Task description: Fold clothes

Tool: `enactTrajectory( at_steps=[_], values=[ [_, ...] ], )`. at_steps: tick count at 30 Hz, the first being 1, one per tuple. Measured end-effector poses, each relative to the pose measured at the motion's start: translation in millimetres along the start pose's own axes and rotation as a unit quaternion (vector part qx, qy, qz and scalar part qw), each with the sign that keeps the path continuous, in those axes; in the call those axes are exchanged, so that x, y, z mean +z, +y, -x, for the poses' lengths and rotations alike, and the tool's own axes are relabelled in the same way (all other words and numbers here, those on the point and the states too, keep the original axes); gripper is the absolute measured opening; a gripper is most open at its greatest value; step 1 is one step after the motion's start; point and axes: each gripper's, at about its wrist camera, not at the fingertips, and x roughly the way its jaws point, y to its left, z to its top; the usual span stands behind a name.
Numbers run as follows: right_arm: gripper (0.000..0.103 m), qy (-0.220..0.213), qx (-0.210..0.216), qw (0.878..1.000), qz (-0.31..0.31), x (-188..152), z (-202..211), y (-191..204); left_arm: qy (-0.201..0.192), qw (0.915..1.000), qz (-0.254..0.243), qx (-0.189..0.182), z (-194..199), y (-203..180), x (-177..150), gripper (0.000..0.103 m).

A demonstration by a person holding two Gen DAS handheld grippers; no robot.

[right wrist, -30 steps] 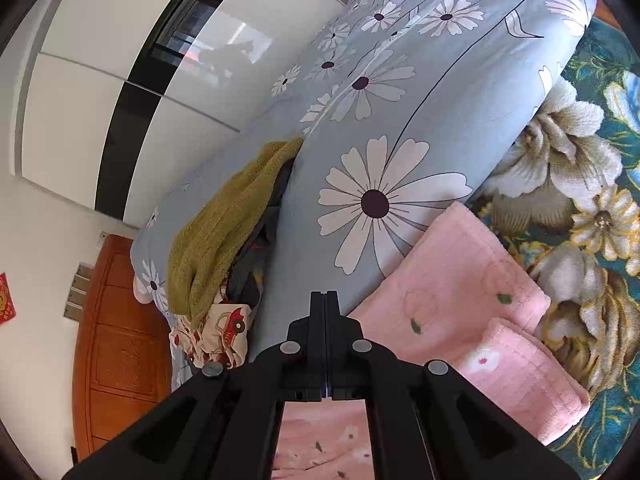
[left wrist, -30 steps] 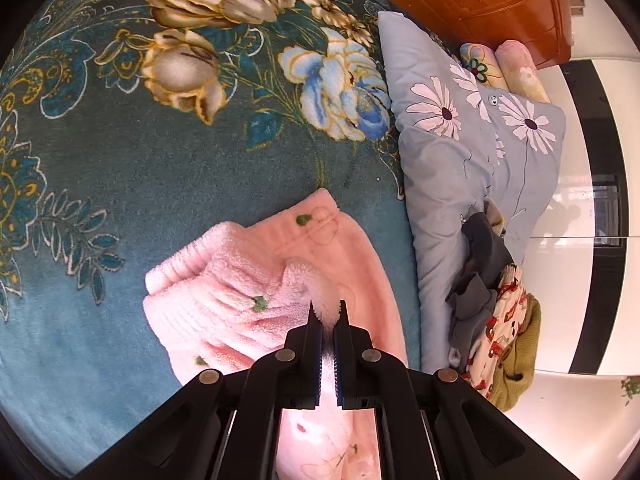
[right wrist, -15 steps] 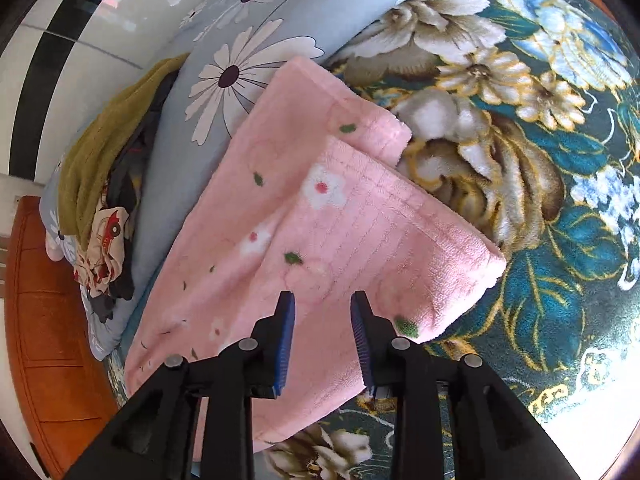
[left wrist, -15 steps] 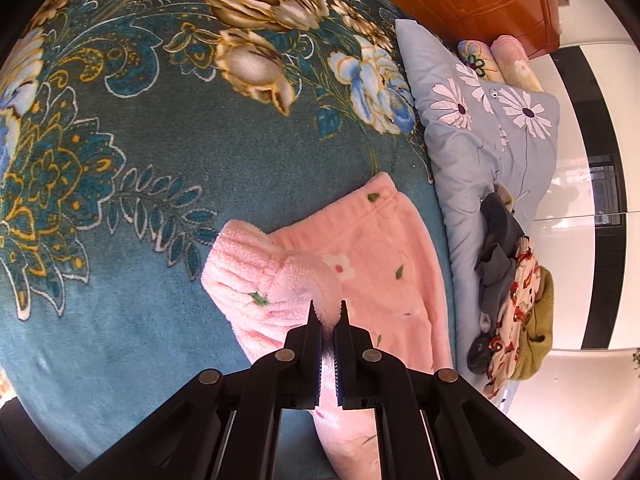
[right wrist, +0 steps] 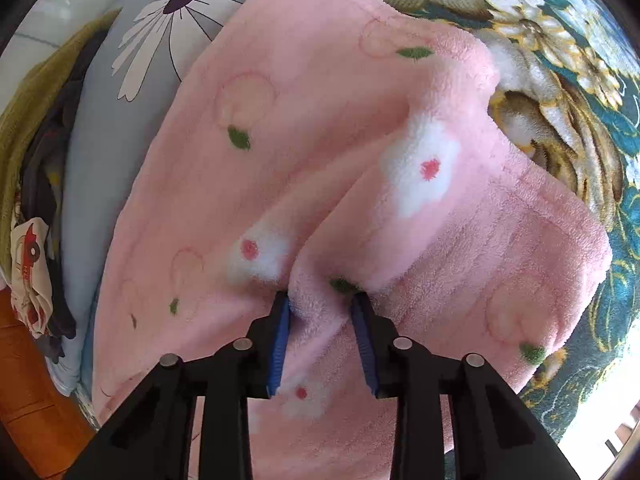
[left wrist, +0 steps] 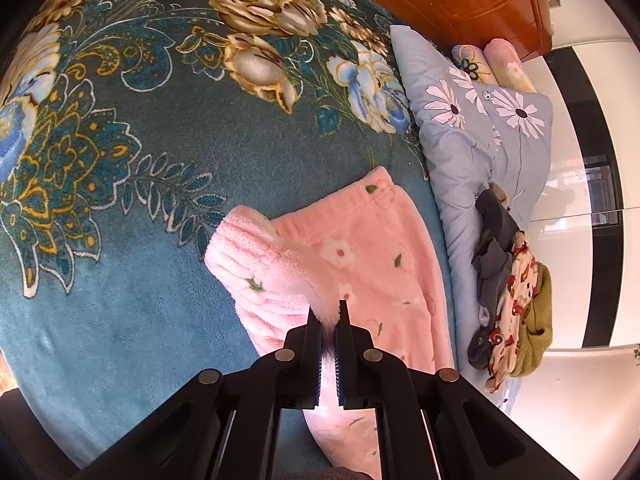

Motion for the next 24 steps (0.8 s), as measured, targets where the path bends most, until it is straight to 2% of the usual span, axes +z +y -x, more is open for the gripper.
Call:
enactTrajectory(
  at_steps=[1,2,8,10,12,13,17,24],
  values=[
    [0.008,-0.001,0.007,1.0,0.0,-0.9,3.0,-4.1,-0.002,1.0,0.002,-0.002,2.1,1.4,-1.2,0.006],
    [0.006,-0.002,0.022,1.0,-0.003,-2.4,7.4,-10.3,-0.003,1.0,0.005,-0.005,4.6,2.6,-2.3,0.006],
    [0.005,-0.046,0.117,0.992,0.004,-20.8,82.1,-38.9,-0.004,0.9991,0.032,-0.029,24.0,6.6,-5.4,0.006],
    [0.005,-0.074,0.128,0.989,0.01,-7.9,102.8,-34.7,0.001,0.999,0.033,-0.03,13.7,-7.0,7.9,0.005],
    [0.005,-0.092,0.14,0.986,0.005,15.6,106.7,-18.0,0.012,0.9981,0.034,-0.05,-5.4,-30.9,22.4,0.005],
    [0.005,-0.1,0.145,0.984,0.002,28.0,107.4,-8.8,0.014,0.9987,0.022,-0.044,-16.8,-46.1,30.0,0.005],
    [0.005,-0.113,0.13,0.985,0.006,53.1,98.4,24.2,0.023,0.9993,-0.022,-0.022,-62.9,-105.4,59.9,0.005],
    [0.005,-0.131,0.094,0.987,0.015,92.4,80.4,81.2,0.03,0.994,-0.095,0.046,-127.4,-157.1,89.8,0.005]
  ],
)
